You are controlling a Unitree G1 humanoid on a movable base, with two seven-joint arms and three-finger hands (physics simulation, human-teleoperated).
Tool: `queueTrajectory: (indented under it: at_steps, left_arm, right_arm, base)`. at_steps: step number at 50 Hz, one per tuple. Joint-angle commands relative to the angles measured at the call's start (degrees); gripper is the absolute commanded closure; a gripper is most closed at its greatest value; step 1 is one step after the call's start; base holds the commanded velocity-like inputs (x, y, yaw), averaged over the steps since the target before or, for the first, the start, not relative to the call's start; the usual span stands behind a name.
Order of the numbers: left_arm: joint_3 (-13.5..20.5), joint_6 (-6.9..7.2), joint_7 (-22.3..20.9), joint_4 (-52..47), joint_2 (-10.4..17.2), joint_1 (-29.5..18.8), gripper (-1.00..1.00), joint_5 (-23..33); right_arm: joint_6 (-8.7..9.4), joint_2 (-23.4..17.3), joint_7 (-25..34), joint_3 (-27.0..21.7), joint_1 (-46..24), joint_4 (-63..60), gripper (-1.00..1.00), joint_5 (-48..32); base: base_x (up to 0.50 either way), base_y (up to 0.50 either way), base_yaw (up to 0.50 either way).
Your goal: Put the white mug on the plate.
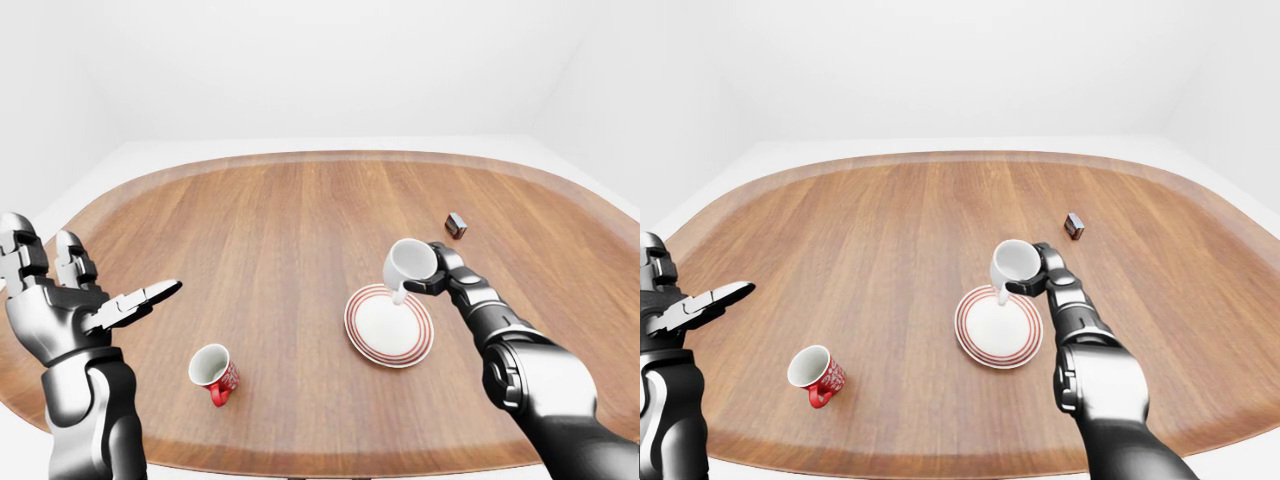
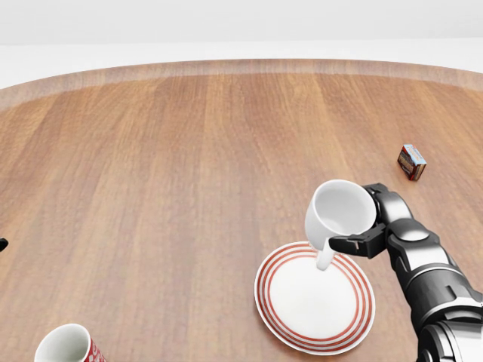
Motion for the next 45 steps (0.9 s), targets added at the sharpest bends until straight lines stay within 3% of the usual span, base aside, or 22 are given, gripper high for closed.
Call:
queueTrajectory:
  at_steps: [1,27,45]
  left_arm:
    - [-0.46,0.00,-0.03,0.15,-0.18,-0.01,-1.00,0.57]
    - [-0.52,0.00,0.01,0.30,-0.06,-0.24,-1.00,0.57]
    - [-0.50,0.00,0.04,-0.02,-0.10,-0.18,-1.00,0.56]
  right_arm:
    - [0.00,-0.18,1.52,-0.86,4.32,-0.13,1.00,0.52]
    - [0.00,0.78,5.96,-0.18,7.16,0.07,1.00,-2.53]
    - [0.00,1.83,5.78,-0.43,7.80,0.14,1.00,-3.00]
  base:
    - [0.00,0.00,0.00]
    - [0.00,0.00,0.00]
    - [0.00,0.00,0.00]
